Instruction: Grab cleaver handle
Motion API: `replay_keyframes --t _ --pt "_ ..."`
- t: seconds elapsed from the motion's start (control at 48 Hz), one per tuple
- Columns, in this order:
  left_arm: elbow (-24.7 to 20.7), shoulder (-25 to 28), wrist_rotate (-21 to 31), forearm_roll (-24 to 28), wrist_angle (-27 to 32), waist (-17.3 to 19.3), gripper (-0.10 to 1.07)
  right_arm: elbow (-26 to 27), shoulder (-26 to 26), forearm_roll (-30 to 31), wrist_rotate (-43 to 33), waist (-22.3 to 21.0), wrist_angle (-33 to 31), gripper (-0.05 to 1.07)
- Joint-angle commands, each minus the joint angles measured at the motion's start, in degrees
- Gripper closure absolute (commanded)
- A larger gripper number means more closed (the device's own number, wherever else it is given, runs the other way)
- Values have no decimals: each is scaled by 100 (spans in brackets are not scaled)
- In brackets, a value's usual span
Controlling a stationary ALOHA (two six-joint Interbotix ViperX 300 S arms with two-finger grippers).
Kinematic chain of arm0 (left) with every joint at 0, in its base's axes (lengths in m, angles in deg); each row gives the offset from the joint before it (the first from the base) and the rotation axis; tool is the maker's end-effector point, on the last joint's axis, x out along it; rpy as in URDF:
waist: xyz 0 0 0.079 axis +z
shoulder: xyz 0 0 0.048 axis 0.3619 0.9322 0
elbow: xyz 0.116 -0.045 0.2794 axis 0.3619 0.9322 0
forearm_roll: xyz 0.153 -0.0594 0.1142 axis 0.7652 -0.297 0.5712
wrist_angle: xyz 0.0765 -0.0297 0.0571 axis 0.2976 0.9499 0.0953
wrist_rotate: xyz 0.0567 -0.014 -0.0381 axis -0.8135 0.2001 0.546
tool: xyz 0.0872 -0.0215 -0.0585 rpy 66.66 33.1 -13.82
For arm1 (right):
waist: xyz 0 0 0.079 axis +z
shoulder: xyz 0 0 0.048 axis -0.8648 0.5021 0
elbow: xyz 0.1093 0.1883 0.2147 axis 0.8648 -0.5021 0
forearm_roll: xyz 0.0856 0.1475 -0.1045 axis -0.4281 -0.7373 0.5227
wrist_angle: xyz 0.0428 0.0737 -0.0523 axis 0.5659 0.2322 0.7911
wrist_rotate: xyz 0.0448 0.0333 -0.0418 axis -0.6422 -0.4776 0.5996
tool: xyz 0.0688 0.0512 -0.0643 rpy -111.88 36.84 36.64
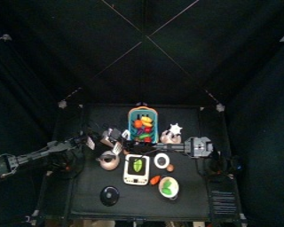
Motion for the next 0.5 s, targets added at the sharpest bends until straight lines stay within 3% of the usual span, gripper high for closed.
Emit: replay_keyframes --t 0.0,0.479 --pt "-105 26 0 0 -53 18 29 185 -387 9 0 26 -18 51" --pt "-105 26 -9 -9 -53 -9 29 352 -431 132 9 26 -70 51"
